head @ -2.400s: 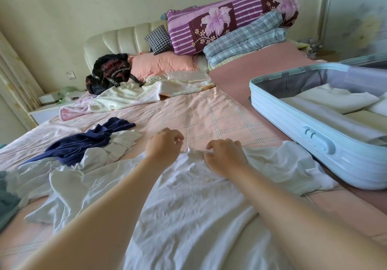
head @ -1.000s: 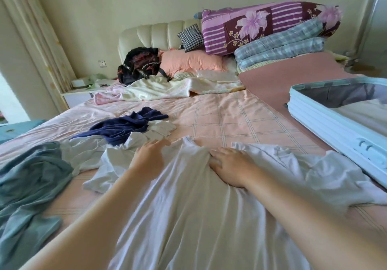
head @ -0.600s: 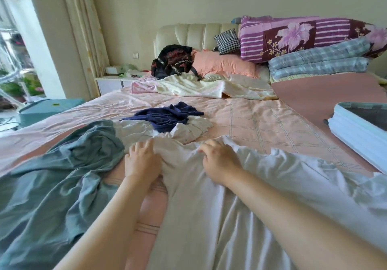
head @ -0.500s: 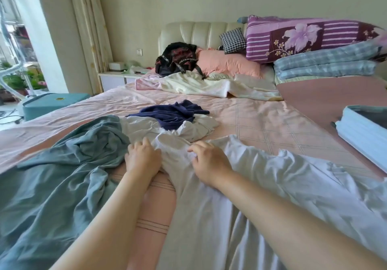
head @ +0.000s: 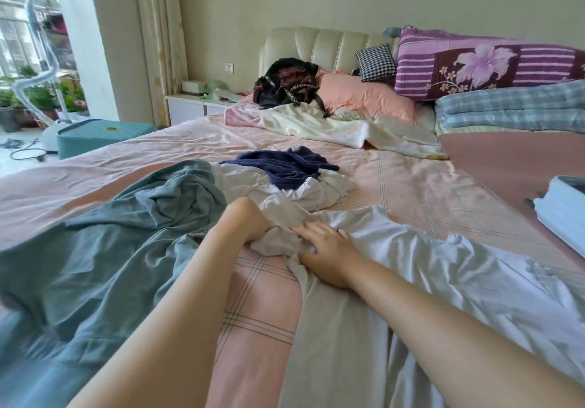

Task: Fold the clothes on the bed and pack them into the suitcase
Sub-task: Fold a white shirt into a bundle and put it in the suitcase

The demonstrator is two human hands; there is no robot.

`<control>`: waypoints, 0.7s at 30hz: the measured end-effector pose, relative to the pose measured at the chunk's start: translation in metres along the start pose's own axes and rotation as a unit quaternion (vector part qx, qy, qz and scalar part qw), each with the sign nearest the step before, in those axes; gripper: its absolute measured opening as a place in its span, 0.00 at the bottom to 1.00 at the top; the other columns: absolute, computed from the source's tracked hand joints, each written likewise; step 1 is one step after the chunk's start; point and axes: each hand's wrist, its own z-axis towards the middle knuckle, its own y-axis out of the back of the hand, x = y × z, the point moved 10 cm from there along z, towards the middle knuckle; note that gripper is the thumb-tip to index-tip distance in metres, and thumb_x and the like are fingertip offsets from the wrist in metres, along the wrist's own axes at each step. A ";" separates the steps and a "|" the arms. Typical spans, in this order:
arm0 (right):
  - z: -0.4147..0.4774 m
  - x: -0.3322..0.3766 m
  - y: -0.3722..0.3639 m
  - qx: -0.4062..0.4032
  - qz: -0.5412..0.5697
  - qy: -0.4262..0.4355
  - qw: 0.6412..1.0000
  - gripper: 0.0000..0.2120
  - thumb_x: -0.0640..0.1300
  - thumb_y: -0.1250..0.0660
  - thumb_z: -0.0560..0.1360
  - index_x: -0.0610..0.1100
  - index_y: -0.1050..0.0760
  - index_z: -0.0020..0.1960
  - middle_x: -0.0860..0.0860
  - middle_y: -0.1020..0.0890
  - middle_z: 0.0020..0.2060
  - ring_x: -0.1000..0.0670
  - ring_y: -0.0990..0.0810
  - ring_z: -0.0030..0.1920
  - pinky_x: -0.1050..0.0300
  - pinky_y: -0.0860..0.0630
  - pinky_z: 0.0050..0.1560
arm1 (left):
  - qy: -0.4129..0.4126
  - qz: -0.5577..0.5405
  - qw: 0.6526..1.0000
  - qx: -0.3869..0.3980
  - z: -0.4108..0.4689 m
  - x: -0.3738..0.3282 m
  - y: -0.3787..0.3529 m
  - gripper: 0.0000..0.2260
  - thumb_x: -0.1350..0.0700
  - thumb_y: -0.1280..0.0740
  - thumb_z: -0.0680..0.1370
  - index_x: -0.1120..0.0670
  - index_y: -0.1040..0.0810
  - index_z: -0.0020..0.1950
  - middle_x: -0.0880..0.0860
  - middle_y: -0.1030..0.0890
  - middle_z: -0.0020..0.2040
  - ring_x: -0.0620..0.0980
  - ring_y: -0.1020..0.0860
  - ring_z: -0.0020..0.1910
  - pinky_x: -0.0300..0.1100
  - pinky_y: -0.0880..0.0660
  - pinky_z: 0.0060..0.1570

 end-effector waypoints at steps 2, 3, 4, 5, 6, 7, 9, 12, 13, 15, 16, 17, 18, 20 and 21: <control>-0.003 0.001 0.000 0.006 0.001 0.011 1.000 0.31 0.62 0.42 0.74 0.60 0.37 0.76 0.55 0.36 0.77 0.52 0.42 0.78 0.49 0.47 0.74 | 0.066 -0.023 0.996 -0.063 -0.003 0.018 0.027 0.15 0.57 0.37 0.78 0.62 0.23 0.62 0.59 0.20 0.57 0.59 0.21 0.53 0.46 0.25 0.46; -0.006 0.003 0.003 -0.004 0.008 0.022 1.000 0.33 0.63 0.43 0.71 0.59 0.36 0.76 0.55 0.36 0.77 0.53 0.41 0.77 0.51 0.47 0.75 | 0.099 -0.009 0.991 -0.085 -0.004 0.026 0.039 0.15 0.56 0.38 0.78 0.60 0.24 0.63 0.58 0.21 0.59 0.58 0.22 0.55 0.46 0.28 0.46; -0.008 0.007 0.009 -0.022 0.022 0.035 0.999 0.34 0.64 0.44 0.70 0.58 0.33 0.75 0.56 0.33 0.75 0.53 0.38 0.76 0.52 0.46 0.75 | 0.118 0.021 0.989 -0.088 -0.007 0.028 0.050 0.16 0.55 0.39 0.79 0.58 0.24 0.65 0.57 0.22 0.61 0.58 0.22 0.58 0.46 0.30 0.46; -0.009 0.009 0.014 -0.044 0.047 0.045 0.997 0.32 0.62 0.43 0.69 0.56 0.30 0.73 0.56 0.30 0.73 0.53 0.34 0.73 0.53 0.43 0.75 | 0.121 0.062 0.987 -0.085 -0.009 0.028 0.055 0.17 0.54 0.39 0.79 0.57 0.25 0.66 0.56 0.22 0.63 0.57 0.23 0.60 0.46 0.32 0.46; -0.009 0.009 0.019 -0.069 0.080 0.048 0.993 0.29 0.58 0.41 0.70 0.54 0.26 0.70 0.56 0.26 0.70 0.54 0.30 0.70 0.52 0.38 0.73 | 0.117 0.098 0.985 -0.085 -0.012 0.025 0.057 0.18 0.54 0.38 0.78 0.56 0.26 0.67 0.55 0.23 0.64 0.57 0.24 0.62 0.46 0.31 0.47; -0.009 0.008 0.025 -0.096 0.114 0.046 0.988 0.26 0.55 0.40 0.71 0.52 0.23 0.67 0.56 0.23 0.66 0.54 0.27 0.67 0.52 0.33 0.71 | 0.103 0.121 0.983 -0.087 -0.011 0.020 0.055 0.19 0.55 0.38 0.78 0.56 0.27 0.68 0.56 0.24 0.65 0.57 0.26 0.63 0.48 0.30 0.50; -0.005 0.001 0.033 -0.142 0.150 0.033 0.978 0.21 0.51 0.41 0.74 0.49 0.20 0.63 0.54 0.19 0.61 0.54 0.24 0.63 0.52 0.27 0.65 | 0.035 0.135 0.984 -0.108 -0.008 0.003 0.045 0.20 0.58 0.38 0.77 0.55 0.30 0.70 0.59 0.28 0.67 0.59 0.29 0.65 0.51 0.31 0.59; 0.001 -0.013 0.040 -0.181 0.112 0.008 0.977 0.21 0.48 0.45 0.77 0.47 0.20 0.62 0.52 0.18 0.60 0.50 0.24 0.63 0.53 0.29 0.65 | -0.119 0.120 0.981 -0.097 0.001 -0.029 0.017 0.24 0.62 0.41 0.76 0.51 0.31 0.72 0.55 0.28 0.69 0.57 0.31 0.67 0.52 0.34 0.65; 0.004 -0.021 0.041 -0.186 0.094 -0.006 0.978 0.20 0.46 0.45 0.78 0.48 0.20 0.63 0.52 0.18 0.61 0.49 0.24 0.64 0.52 0.30 0.65 | -0.145 0.120 0.979 -0.079 0.004 -0.033 0.006 0.24 0.62 0.41 0.77 0.50 0.32 0.73 0.54 0.29 0.70 0.57 0.32 0.68 0.53 0.35 0.66; 0.010 -0.036 0.044 -0.186 0.039 -0.028 0.981 0.21 0.38 0.44 0.78 0.50 0.21 0.65 0.52 0.20 0.62 0.46 0.26 0.63 0.52 0.29 0.62 | -0.143 0.136 0.979 -0.053 0.008 -0.029 -0.014 0.20 0.60 0.42 0.79 0.50 0.30 0.71 0.54 0.29 0.70 0.58 0.32 0.68 0.54 0.35 0.67; 0.013 -0.043 0.046 -0.183 0.007 -0.042 0.982 0.23 0.35 0.44 0.78 0.51 0.22 0.66 0.52 0.21 0.62 0.46 0.27 0.62 0.52 0.29 0.59 | -0.136 0.150 0.978 -0.050 0.010 -0.026 -0.020 0.18 0.59 0.43 0.79 0.51 0.28 0.69 0.55 0.29 0.68 0.58 0.32 0.67 0.54 0.35 0.66; 0.015 -0.051 0.050 -0.183 -0.016 -0.062 0.981 0.25 0.34 0.45 0.77 0.51 0.23 0.67 0.51 0.22 0.62 0.45 0.27 0.61 0.53 0.29 0.56 | -0.131 0.162 0.976 -0.059 0.011 -0.025 -0.022 0.16 0.57 0.43 0.80 0.51 0.27 0.68 0.55 0.28 0.67 0.58 0.31 0.66 0.54 0.35 0.66; 0.017 -0.060 0.054 -0.185 -0.027 -0.085 0.979 0.24 0.34 0.46 0.78 0.51 0.24 0.68 0.49 0.24 0.62 0.44 0.27 0.59 0.52 0.29 0.52 | -0.128 0.164 0.975 -0.074 0.012 -0.025 -0.019 0.15 0.56 0.42 0.81 0.51 0.26 0.67 0.55 0.27 0.66 0.58 0.30 0.65 0.53 0.34 0.65; 0.025 -0.077 0.057 -0.175 -0.052 -0.129 0.975 0.21 0.36 0.47 0.80 0.49 0.27 0.68 0.45 0.26 0.60 0.41 0.24 0.52 0.52 0.30 0.46 | -0.127 0.128 0.978 -0.102 0.013 -0.028 -0.007 0.14 0.57 0.40 0.80 0.53 0.23 0.64 0.55 0.24 0.62 0.58 0.27 0.61 0.51 0.29 0.60; 0.030 -0.085 0.054 -0.156 -0.070 -0.150 0.974 0.19 0.38 0.46 0.80 0.50 0.28 0.67 0.43 0.26 0.60 0.40 0.24 0.51 0.52 0.31 0.45 | -0.126 0.098 0.981 -0.115 0.013 -0.030 -0.002 0.13 0.60 0.40 0.79 0.54 0.22 0.62 0.55 0.23 0.59 0.58 0.26 0.58 0.50 0.27 0.55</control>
